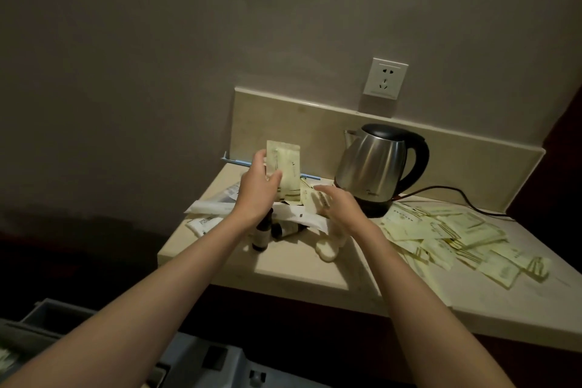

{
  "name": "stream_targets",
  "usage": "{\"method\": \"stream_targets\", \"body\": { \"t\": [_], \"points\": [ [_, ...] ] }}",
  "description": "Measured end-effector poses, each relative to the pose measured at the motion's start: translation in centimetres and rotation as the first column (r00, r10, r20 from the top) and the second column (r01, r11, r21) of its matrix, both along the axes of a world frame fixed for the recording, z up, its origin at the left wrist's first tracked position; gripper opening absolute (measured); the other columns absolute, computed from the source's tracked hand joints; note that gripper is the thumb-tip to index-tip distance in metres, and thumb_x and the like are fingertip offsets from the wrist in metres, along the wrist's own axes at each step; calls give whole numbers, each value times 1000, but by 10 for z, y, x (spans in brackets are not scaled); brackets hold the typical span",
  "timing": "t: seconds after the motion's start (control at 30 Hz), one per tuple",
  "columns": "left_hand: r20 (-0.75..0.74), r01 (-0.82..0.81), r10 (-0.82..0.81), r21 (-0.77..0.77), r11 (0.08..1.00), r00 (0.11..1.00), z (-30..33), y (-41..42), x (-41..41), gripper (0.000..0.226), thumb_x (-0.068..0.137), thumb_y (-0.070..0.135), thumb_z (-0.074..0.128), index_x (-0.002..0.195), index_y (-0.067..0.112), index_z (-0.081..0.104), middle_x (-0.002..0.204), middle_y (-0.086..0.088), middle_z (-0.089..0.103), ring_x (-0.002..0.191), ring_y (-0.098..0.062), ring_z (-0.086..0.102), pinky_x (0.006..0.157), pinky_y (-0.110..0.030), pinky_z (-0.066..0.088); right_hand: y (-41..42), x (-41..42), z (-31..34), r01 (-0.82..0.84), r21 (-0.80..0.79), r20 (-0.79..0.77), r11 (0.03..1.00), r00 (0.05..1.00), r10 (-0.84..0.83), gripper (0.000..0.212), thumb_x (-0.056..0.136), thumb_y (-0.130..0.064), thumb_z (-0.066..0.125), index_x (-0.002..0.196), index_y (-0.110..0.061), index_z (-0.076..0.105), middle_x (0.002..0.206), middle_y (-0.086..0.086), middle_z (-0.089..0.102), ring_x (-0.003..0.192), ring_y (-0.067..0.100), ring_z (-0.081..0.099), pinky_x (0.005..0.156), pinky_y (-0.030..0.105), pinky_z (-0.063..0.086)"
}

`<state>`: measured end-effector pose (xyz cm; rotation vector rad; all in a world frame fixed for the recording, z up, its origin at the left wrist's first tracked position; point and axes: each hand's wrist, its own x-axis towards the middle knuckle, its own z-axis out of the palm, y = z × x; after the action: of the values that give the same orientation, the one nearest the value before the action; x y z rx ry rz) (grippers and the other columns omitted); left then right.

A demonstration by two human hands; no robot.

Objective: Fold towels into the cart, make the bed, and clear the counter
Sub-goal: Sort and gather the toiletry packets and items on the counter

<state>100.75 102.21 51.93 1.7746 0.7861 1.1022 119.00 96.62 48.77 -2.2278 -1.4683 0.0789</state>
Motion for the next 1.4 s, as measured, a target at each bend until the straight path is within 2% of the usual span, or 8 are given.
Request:
{"method": "stream_targets", "body": {
  "t": [0.2,0.33,0.47,0.6,0.7,0.97,1.23,1.4],
  "points": [
    [103,-54,61,-74,996,993,-9,16,-3,65,95,7,48,144,39,18,131,-19,54,86,-27,64,74,-38,53,10,9,-12,-34,-171,31,985,999,40,78,75,16,51,141,-26,44,139,6,49,119,25,52,89,32,48],
    [64,-74,70,75,994,995,-6,11,-4,28,97,7,45,113,22,63,115,5,63,97,-4,58,80,-21,45,1,10,-9,-17,63,163,998,987,7,37,89,1,53,118,-18,66,114,6,68,101,26,62,81,40,52],
    [-11,-98,100,87,991,995,-3,9,-6,31,99,10,39,115,17,65,108,12,61,73,10,49,67,-7,39,-16,-1,13,43,363,91,931,993,-82,29,88,4,55,110,-7,70,104,9,71,99,24,63,84,29,48],
    [-24,-53,53,22,998,998,5,5,-6,33,97,14,38,114,15,66,103,3,63,67,-10,52,72,-31,54,-34,-29,39,49,592,-60,805,998,-16,18,84,-4,65,95,-15,75,103,-4,61,101,6,41,82,5,32],
    [-7,19,-20,-111,994,1000,13,-1,-7,37,99,31,37,113,15,67,103,1,60,88,-17,54,88,-40,50,-45,-52,47,48,673,-270,738,945,185,24,82,4,64,86,-17,74,98,-8,53,92,1,48,80,7,43],
    [178,188,-143,-269,945,974,10,-13,-9,41,90,23,63,128,12,52,123,1,49,96,-8,57,64,-19,55,-48,-81,25,2,637,-396,771,859,324,23,82,9,63,90,-9,74,103,-2,63,97,2,59,72,15,51],
    [66,49,-50,27,998,997,1,11,-22,40,87,2,57,121,23,56,123,10,54,120,-10,46,96,-27,42,-16,-50,5,27,483,-393,875,900,189,39,84,8,54,104,-22,67,117,-6,57,107,6,56,86,32,54],
    [-18,-7,8,61,998,1000,-6,31,-30,36,92,3,47,121,22,59,126,10,57,76,-17,60,68,-15,45,10,-22,0,82,271,-361,959,932,22,44,81,8,56,118,-15,64,121,-1,59,115,14,53,87,20,45]
  ]
}}
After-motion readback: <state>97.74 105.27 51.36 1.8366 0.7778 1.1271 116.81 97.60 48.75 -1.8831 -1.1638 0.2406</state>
